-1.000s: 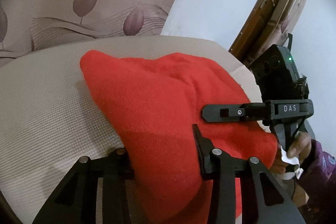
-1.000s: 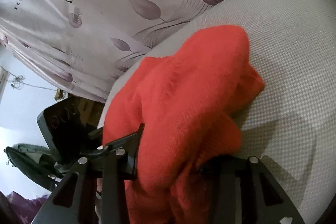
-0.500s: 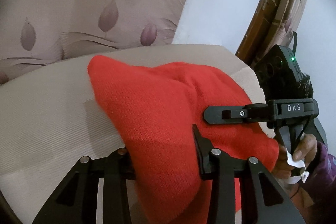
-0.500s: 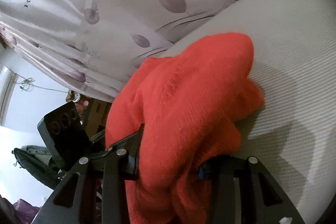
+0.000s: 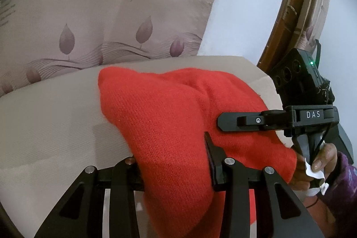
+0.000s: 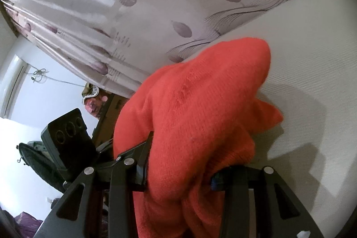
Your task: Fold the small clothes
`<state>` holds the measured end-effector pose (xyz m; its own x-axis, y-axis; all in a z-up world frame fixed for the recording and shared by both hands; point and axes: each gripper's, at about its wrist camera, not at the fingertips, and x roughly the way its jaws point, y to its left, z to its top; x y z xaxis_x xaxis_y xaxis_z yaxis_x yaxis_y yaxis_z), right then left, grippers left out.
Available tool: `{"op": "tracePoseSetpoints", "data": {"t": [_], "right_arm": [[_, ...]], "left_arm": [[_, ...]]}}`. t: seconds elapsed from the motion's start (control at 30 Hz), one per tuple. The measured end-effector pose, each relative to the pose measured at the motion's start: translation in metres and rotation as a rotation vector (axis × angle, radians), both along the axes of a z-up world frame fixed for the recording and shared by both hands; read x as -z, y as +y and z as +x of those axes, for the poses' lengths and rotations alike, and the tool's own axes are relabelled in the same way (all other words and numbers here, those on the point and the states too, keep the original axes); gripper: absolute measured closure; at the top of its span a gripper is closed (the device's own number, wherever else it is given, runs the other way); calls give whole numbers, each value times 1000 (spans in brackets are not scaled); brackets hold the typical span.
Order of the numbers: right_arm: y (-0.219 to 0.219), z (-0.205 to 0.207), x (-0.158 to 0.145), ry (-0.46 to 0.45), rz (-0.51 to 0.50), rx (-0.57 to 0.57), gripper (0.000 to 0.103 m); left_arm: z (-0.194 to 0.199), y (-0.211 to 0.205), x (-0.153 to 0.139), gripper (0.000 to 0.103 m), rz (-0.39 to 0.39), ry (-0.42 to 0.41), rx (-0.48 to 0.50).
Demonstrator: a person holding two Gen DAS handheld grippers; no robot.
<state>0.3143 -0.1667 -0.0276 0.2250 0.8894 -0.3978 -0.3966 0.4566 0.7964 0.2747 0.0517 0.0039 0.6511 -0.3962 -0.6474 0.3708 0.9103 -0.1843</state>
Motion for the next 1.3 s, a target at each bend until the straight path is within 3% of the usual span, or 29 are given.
{"op": "tracePoseSetpoints", "data": {"t": [0.4,1.3], "right_arm": [[20,-34,0,9,12,-16,66],[43,-45,-3,10,-2,-49,66]], "left_arm": [[-38,18,1,64,-8,5,-17],[-69,32,6,64,-30,12,-33]]}}
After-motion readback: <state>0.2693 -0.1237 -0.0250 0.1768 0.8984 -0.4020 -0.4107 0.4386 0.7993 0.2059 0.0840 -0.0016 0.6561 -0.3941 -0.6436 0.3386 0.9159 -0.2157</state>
